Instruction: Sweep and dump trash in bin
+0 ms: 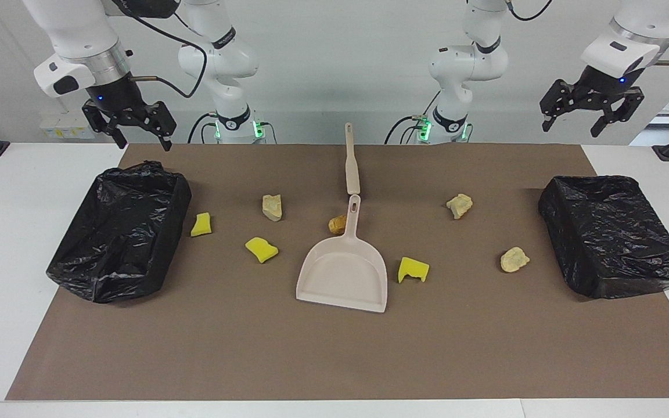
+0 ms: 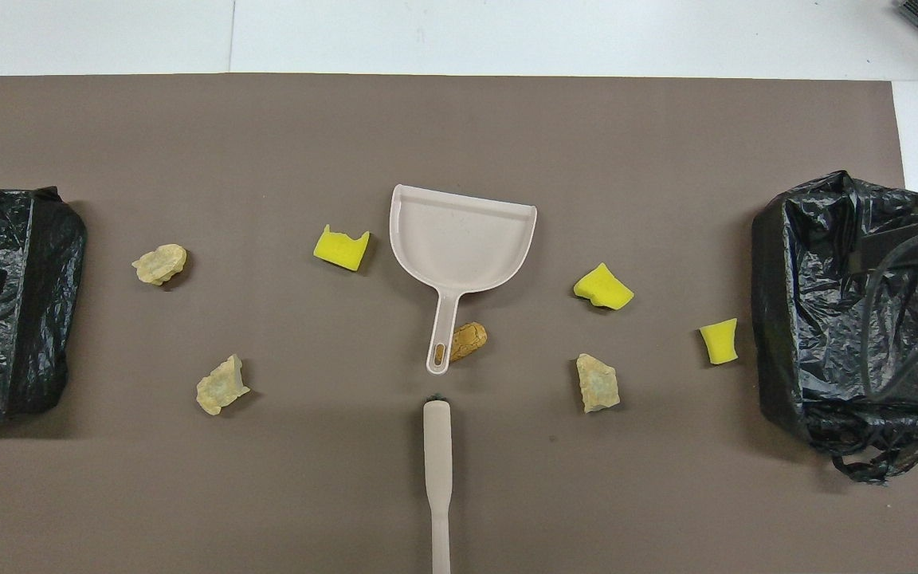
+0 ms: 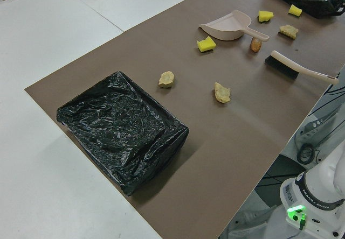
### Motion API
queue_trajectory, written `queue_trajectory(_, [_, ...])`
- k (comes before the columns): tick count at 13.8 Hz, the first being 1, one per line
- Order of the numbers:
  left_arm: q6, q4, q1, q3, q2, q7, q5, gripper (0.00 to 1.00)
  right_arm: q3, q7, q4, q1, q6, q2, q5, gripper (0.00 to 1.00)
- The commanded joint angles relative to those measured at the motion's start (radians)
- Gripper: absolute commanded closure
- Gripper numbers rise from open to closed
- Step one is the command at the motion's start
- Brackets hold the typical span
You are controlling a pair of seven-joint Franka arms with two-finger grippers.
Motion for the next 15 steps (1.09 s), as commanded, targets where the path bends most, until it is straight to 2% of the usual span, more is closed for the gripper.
queue_trajectory(1, [0.003, -0.016, 0.000, 0.000, -0.017, 0.005, -0.009, 0.00, 0.006, 0.027, 0.014, -0.004, 0.002, 0.009, 0.009, 0.00])
queue_trajectory(7, [-0.005, -0.022, 0.000, 0.000, -0.021, 0.002, -0.009, 0.00, 0.007, 0.028, 0.008, -0.002, 0.000, 0.001, 0.011, 0.00])
queue_trajectory(9, [0.003, -0.060, -0.002, -0.003, -0.047, 0.002, -0.011, 0.00, 0.009, 0.028, 0.001, 0.004, 0.002, 0.003, 0.014, 0.00])
queue_trajectory(11, [0.012, -0.160, -0.029, -0.016, -0.109, -0.008, -0.013, 0.00, 0.058, 0.075, -0.004, 0.004, 0.009, 0.012, 0.017, 0.00])
queue_trajectory(15, [0.130, -0.424, -0.152, -0.020, -0.239, -0.157, -0.016, 0.00, 0.124, 0.246, -0.018, 0.021, 0.075, 0.057, 0.055, 0.00])
